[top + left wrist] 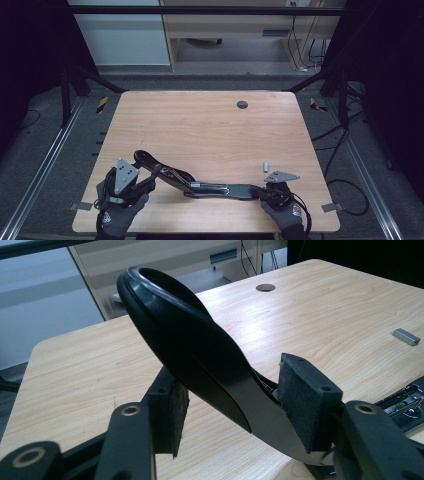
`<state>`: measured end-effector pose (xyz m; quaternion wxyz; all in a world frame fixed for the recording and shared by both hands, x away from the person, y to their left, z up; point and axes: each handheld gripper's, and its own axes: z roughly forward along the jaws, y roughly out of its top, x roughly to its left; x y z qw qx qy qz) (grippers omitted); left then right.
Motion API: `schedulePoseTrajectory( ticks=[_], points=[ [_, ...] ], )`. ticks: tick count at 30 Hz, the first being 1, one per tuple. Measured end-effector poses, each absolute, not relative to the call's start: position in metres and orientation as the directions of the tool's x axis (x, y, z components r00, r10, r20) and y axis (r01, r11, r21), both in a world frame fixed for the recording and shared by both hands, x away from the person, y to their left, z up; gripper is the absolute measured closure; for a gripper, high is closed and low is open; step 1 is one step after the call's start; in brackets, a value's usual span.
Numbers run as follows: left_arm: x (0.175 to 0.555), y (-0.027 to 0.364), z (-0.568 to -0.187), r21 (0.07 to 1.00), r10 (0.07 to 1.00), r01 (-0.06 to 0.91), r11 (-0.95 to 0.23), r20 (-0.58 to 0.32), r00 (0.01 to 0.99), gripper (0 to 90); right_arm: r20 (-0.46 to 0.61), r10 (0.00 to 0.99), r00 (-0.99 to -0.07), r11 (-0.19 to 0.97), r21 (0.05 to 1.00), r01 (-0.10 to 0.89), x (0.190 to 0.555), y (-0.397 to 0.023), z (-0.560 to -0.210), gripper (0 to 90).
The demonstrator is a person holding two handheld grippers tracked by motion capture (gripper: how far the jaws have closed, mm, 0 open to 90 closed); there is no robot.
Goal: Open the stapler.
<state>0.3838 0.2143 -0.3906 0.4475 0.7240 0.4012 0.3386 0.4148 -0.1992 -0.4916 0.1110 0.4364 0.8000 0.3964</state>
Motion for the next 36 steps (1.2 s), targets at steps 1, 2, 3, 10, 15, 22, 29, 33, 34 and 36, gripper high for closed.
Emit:
schedulePoseTrajectory(
  ticks=[1, 2, 3, 10, 15, 22, 29, 33, 34, 36],
  points=[
    [0.384, 0.214, -0.391, 0.920, 0.884, 0.277, -0.278, 0.133, 0.448, 45.7, 0.166, 0.786, -0.596, 0.307, 0.732, 0.609, 0.415, -0.199, -0.492, 90.0],
    [0.383, 0.214, -0.391, 0.920, 0.884, 0.275, -0.280, 0.136, 0.447, 45.6, 0.168, 0.786, -0.596, 0.307, 0.731, 0.610, 0.415, -0.199, -0.491, 90.0],
    [0.383, 0.214, -0.391, 0.920, 0.884, 0.274, -0.282, 0.138, 0.446, 45.5, 0.168, 0.785, -0.597, 0.308, 0.730, 0.611, 0.415, -0.199, -0.491, 90.0],
    [0.384, 0.213, -0.390, 0.913, 0.881, 0.266, -0.310, 0.170, 0.442, 43.2, 0.162, 0.790, -0.592, 0.312, 0.724, 0.615, 0.415, -0.198, -0.490, 90.0],
    [0.382, 0.214, -0.388, 0.911, 0.877, 0.267, -0.315, 0.172, 0.449, 39.6, 0.163, 0.792, -0.588, 0.305, 0.730, 0.612, 0.416, -0.200, -0.490, 87.1],
    [0.378, 0.216, -0.385, 0.910, 0.875, 0.270, -0.315, 0.168, 0.454, 36.5, 0.164, 0.800, -0.578, 0.283, 0.746, 0.603, 0.414, -0.204, -0.486, 79.6],
    [0.372, 0.218, -0.385, 0.910, 0.865, 0.259, -0.323, 0.173, 0.470, 34.3, 0.153, 0.823, -0.547, 0.258, 0.757, 0.600, 0.413, -0.208, -0.481, 72.4],
    [0.367, 0.219, -0.387, 0.905, 0.857, 0.260, -0.336, 0.179, 0.482, 33.3, 0.140, 0.838, -0.528, 0.251, 0.760, 0.599, 0.413, -0.211, -0.479, 69.4],
    [0.364, 0.219, -0.388, 0.904, 0.860, 0.272, -0.330, 0.170, 0.480, 33.0, 0.140, 0.837, -0.528, 0.250, 0.761, 0.598, 0.413, -0.211, -0.479, 69.1],
    [0.362, 0.219, -0.389, 0.904, 0.859, 0.269, -0.332, 0.172, 0.483, 32.4, 0.136, 0.843, -0.521, 0.249, 0.759, 0.602, 0.413, -0.211, -0.479, 67.8]
  ],
)
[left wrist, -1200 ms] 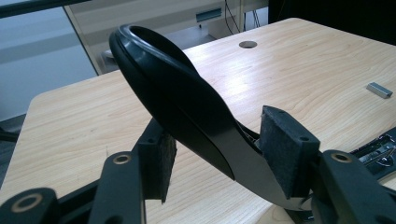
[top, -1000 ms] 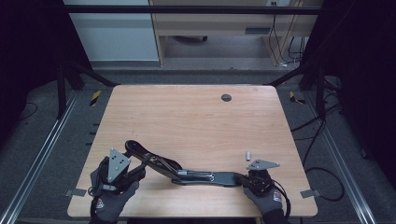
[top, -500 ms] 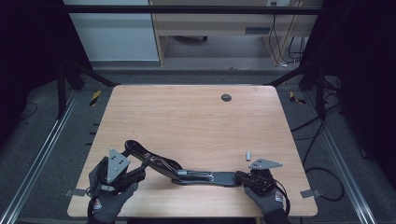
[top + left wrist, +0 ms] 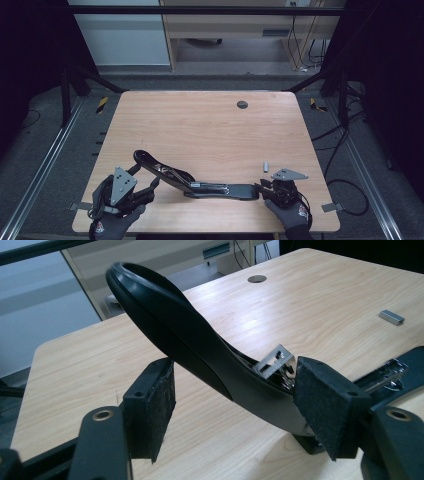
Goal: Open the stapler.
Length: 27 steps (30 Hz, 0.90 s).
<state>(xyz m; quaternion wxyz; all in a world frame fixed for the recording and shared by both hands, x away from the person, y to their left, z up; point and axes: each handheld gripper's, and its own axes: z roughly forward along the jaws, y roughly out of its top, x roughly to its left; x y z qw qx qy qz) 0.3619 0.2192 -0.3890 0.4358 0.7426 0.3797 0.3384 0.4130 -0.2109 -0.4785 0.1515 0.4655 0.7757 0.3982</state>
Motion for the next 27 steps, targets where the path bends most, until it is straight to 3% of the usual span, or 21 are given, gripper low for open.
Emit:
schedulePoseTrajectory(
  ticks=[16, 27],
  points=[
    [0.363, 0.227, -0.418, 0.863, 0.858, 0.352, -0.362, 0.161, 0.487, 32.1, 0.120, 0.864, -0.488, 0.229, 0.770, 0.596, 0.415, -0.221, -0.476, 65.9],
    [0.376, 0.236, -0.438, 0.831, 0.873, 0.403, -0.383, 0.183, 0.453, 43.8, 0.106, 0.889, -0.446, 0.204, 0.780, 0.592, 0.419, -0.233, -0.469, 65.7]
  ],
)
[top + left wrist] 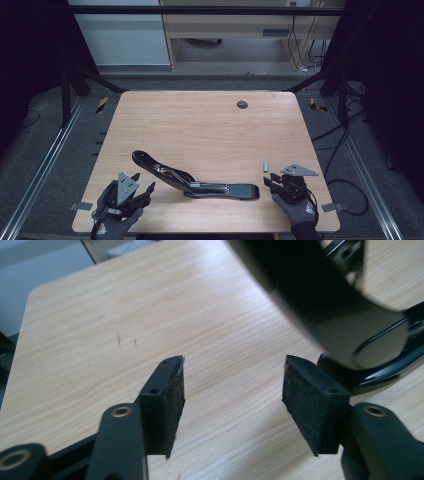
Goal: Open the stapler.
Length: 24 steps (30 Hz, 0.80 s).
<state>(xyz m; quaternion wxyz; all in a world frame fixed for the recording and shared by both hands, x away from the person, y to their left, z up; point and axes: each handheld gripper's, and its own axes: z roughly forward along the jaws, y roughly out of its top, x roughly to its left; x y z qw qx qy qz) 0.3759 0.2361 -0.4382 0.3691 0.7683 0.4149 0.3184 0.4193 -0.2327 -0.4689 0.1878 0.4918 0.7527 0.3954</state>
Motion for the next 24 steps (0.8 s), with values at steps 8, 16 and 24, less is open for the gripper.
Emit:
schedulePoseTrajectory(
  ticks=[8, 16, 24],
  points=[
    [0.385, 0.246, -0.446, 0.827, 0.862, 0.380, -0.415, 0.225, 0.453, 47.4, 0.092, 0.903, -0.420, 0.191, 0.790, 0.583, 0.421, -0.238, -0.459, 66.1],
    [0.392, 0.259, -0.454, 0.832, 0.886, 0.396, -0.388, 0.218, 0.410, 45.3, 0.071, 0.924, -0.375, 0.188, 0.771, 0.608, 0.435, -0.241, -0.447, 65.7],
    [0.401, 0.270, -0.462, 0.814, 0.897, 0.447, -0.371, 0.189, 0.400, 43.2, 0.066, 0.935, -0.349, 0.185, 0.747, 0.638, 0.454, -0.236, -0.439, 64.4]
  ],
)
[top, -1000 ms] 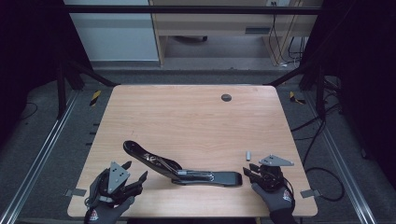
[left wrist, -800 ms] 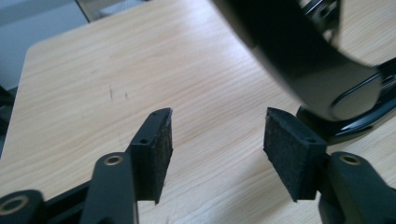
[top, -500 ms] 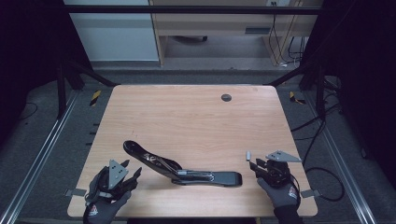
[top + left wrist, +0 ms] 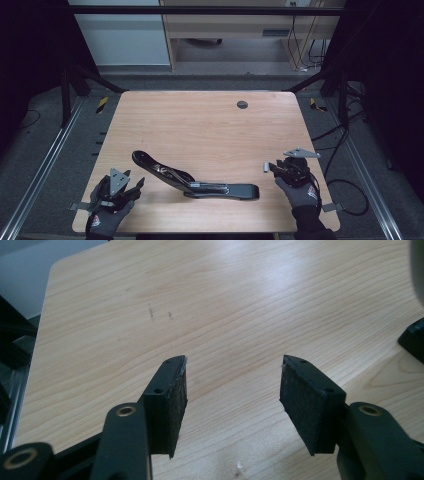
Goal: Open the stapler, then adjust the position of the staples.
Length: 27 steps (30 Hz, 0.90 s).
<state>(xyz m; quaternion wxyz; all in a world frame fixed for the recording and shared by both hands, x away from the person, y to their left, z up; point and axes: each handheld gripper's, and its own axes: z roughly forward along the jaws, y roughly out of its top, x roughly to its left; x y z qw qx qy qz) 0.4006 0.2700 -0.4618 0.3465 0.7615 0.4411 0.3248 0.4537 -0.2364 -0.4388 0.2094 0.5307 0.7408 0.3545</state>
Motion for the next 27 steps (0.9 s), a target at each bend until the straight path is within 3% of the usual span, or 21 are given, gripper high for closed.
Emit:
schedulePoseTrajectory(
  ticks=[27],
  points=[
    [0.405, 0.278, -0.462, 0.808, 0.919, 0.488, -0.331, 0.158, 0.362, 39.3, 0.014, 0.962, -0.272, 0.193, 0.669, 0.718, 0.499, -0.219, -0.447, 66.8]
  ],
)
